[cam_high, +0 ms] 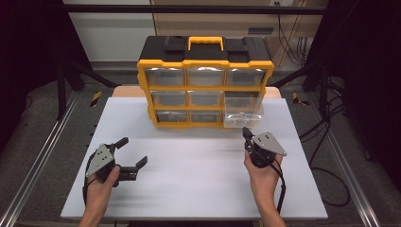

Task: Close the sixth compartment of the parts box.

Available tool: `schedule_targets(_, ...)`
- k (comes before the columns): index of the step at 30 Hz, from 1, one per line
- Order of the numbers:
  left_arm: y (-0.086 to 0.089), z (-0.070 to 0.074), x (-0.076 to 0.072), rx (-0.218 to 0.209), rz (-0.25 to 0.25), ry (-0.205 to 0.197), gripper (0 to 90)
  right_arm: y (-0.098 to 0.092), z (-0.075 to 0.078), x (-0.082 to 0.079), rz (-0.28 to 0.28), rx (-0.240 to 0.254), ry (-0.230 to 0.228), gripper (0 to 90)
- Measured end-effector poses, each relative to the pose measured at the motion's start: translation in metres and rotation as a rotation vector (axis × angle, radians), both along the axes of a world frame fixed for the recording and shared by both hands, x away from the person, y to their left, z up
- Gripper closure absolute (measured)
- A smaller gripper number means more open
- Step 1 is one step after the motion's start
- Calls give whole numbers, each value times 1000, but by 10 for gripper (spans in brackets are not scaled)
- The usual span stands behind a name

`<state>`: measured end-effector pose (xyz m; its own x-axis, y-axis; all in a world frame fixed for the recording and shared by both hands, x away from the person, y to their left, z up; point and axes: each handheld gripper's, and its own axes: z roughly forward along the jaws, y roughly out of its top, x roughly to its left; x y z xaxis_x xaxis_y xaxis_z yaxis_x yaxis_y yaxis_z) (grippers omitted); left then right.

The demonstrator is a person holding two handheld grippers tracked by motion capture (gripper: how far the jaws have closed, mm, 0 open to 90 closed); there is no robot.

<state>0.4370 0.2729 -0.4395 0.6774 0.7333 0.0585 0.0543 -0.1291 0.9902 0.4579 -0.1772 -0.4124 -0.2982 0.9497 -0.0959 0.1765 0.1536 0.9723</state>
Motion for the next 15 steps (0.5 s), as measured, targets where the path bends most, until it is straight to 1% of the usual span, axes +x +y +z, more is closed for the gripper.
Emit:
schedule_targets(1, 0, 0, 0, 0, 0, 0, 11, -1, 0, 1, -1, -1, 5, 900)
schedule_targets(6, 0, 0, 0, -2, -2, 1, 11, -1, 3, 3, -2, 6, 3, 900)
schedule_targets(8, 0, 0, 0, -5, -4, 2, 11, -1, 5, 5, -3, -2, 2, 900)
schedule_targets(12, 2, 0, -1, -22, -9, -1, 9, -3, 6, 8, -10, -3, 5, 900)
schedule_targets(13, 2, 0, -1, -32, -11, -2, 9, -3, 7, 9, -11, -5, 7, 900)
schedule_targets(15, 3, 0, -1, -38, -11, -2, 9, -3, 7, 11, -14, -13, 4, 900)
